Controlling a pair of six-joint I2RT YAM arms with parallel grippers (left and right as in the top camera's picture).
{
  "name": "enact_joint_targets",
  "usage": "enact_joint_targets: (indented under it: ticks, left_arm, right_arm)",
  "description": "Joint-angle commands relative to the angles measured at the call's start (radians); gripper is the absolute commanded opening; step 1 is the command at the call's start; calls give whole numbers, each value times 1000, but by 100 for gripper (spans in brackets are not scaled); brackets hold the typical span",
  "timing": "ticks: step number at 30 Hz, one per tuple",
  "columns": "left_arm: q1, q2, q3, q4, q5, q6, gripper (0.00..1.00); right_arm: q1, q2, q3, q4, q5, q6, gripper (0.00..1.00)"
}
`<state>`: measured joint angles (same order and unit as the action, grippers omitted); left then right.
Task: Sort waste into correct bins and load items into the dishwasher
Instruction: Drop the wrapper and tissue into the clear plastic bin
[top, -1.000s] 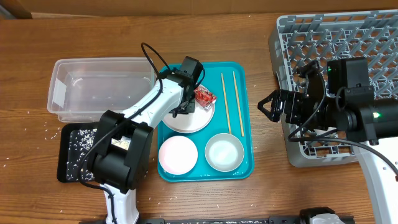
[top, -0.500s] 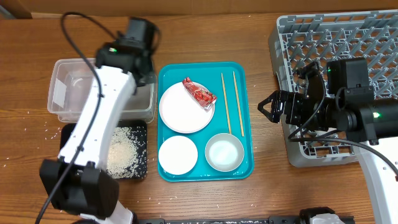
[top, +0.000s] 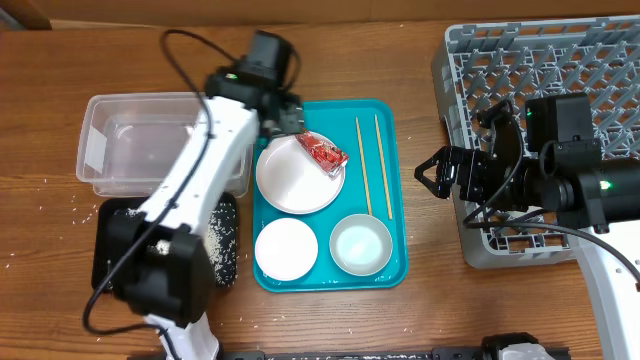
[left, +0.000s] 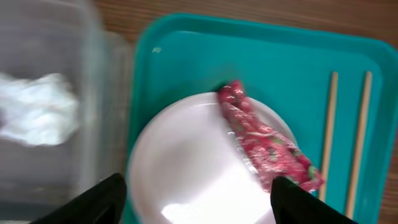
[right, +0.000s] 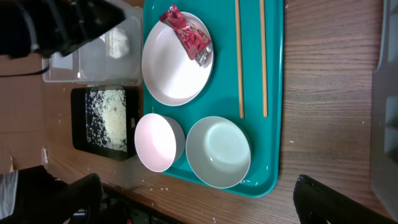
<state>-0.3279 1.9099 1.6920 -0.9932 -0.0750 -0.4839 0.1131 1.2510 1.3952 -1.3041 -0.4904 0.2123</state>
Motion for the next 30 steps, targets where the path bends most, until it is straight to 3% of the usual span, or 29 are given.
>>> enact_joint_targets:
  ticks: [1, 6, 11, 12, 13, 19, 21, 25, 30]
  left_arm:
    - [-54, 151, -1, 64, 107, -48, 75]
    - [-91, 275, -1, 133, 181, -87, 68]
    - [-93, 303, -1, 109, 177, -103, 26]
    - [-93, 303, -1, 91, 169, -96, 7]
    - [-93, 303, -1, 62, 157, -93, 4]
    - [-58, 196, 85, -78, 137, -46, 4]
    - [-31, 113, 114, -132, 69, -47, 4]
    - [87, -63, 117, -188, -112, -47, 4]
    - [242, -64, 101, -220, -141, -35, 4]
  right_arm:
    - [5, -4, 19, 0, -1, -4, 100]
    - [5, -4, 19, 0, -1, -3, 100]
    - [5, -4, 19, 0, -1, -3, 100]
    - [5, -4, 19, 0, -1, -3, 100]
    - [5, -4, 19, 0, -1, -3, 100]
    - [5, -4, 19, -4, -1, -3, 100]
    - [5, -4, 19, -11, -1, -3, 100]
    - [5, -4, 19, -10, -1, -3, 100]
    - [5, -4, 19, -7, -1, -4, 100]
